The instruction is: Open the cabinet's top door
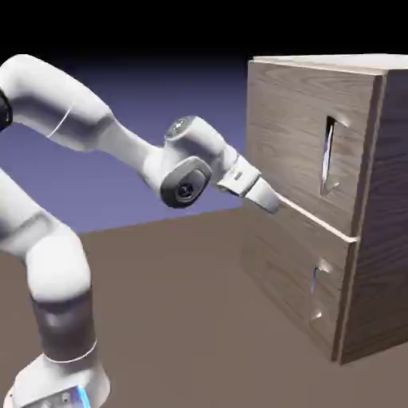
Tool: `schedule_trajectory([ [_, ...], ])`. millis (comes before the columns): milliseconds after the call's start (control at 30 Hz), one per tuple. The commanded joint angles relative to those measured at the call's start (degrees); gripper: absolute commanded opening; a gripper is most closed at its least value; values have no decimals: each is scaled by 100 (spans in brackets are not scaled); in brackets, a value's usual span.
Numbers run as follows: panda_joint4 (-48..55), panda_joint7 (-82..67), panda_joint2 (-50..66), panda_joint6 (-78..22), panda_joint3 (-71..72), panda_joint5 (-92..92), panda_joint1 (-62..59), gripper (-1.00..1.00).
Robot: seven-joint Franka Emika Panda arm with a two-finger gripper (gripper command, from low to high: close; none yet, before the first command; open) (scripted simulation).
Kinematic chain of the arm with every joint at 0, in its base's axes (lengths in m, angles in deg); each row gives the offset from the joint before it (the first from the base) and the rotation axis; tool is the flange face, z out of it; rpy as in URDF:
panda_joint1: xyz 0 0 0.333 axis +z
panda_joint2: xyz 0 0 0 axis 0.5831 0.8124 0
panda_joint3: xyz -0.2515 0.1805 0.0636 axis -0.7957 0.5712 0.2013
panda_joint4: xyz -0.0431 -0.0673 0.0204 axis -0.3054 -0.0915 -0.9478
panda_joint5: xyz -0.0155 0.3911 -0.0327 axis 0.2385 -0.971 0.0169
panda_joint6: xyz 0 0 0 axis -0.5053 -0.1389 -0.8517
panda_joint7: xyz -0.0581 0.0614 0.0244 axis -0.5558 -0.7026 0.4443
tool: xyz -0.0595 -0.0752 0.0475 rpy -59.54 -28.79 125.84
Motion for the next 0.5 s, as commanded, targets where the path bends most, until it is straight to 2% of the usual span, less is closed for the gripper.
schedule_trajectory([
  [0, 37, 187, -34, -13, -89, 250, 77, 0],
  [467, 557, 2799, -504, -196, -1333, 3739, 1154, 0],
])
